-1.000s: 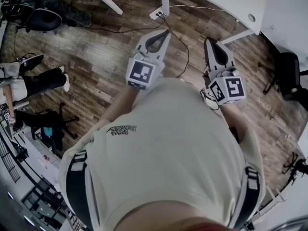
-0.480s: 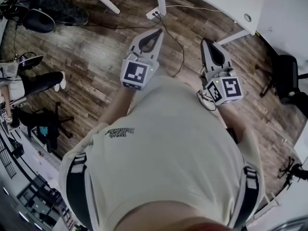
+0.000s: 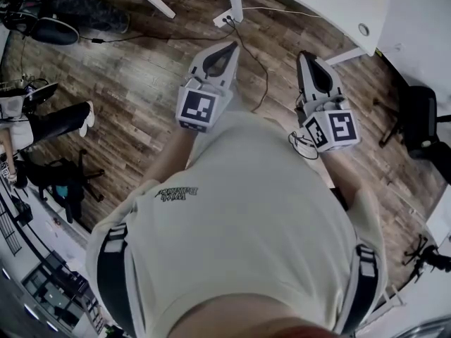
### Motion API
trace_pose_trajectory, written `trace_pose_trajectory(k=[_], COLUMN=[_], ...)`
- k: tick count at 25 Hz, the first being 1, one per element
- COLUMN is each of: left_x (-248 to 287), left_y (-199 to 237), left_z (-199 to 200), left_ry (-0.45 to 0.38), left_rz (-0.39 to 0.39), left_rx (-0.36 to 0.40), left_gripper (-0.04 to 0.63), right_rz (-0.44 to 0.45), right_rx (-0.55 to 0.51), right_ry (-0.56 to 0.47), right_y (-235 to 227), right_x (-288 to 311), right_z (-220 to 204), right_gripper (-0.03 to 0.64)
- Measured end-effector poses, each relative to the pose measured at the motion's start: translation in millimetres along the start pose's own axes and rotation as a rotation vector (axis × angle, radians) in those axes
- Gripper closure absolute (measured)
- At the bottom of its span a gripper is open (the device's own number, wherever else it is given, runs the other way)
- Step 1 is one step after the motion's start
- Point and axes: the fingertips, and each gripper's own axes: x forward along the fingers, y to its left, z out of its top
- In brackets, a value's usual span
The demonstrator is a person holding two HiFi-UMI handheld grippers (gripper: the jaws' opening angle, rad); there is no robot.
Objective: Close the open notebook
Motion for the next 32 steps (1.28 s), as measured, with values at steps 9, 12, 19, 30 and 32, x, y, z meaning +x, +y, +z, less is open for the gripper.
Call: trace_pose_trajectory(k=[9, 12, 19, 30, 32], left_x=[33.8, 45.2, 76.8, 140.8, 151.9], left_y=[23.1, 34.1, 68.8, 139.5, 153.6], left_z=[-13.7, -15.2, -15.2, -12.0, -10.0], left_ry=[0.001, 0.003, 0.013, 0.032, 0.031], left_rz=[-0.016, -0.023, -0.044, -0.084, -0.094], left_rx=[-0.009, -0.009, -0.01, -0.008, -0.013], left_gripper=[0.581, 0.581, 0.581, 0.581, 0.581], right_rz=[-0.01, -0.018, -0.029, -0.059, -0.069], right_rx=[0.007, 0.013, 0.029, 0.05, 0.049], right_ry=[0.016, 0.027, 0.039, 0.058, 0.059], right_y=[-19.7, -25.9, -38.8, -68.6, -73.2], right_x=[34.3, 48.1, 92.8, 181.8, 199.6], right_z=[-10.7, -11.7, -8.7, 5.6, 9.5], right_gripper=[0.615, 0.615, 0.615, 0.615, 0.615])
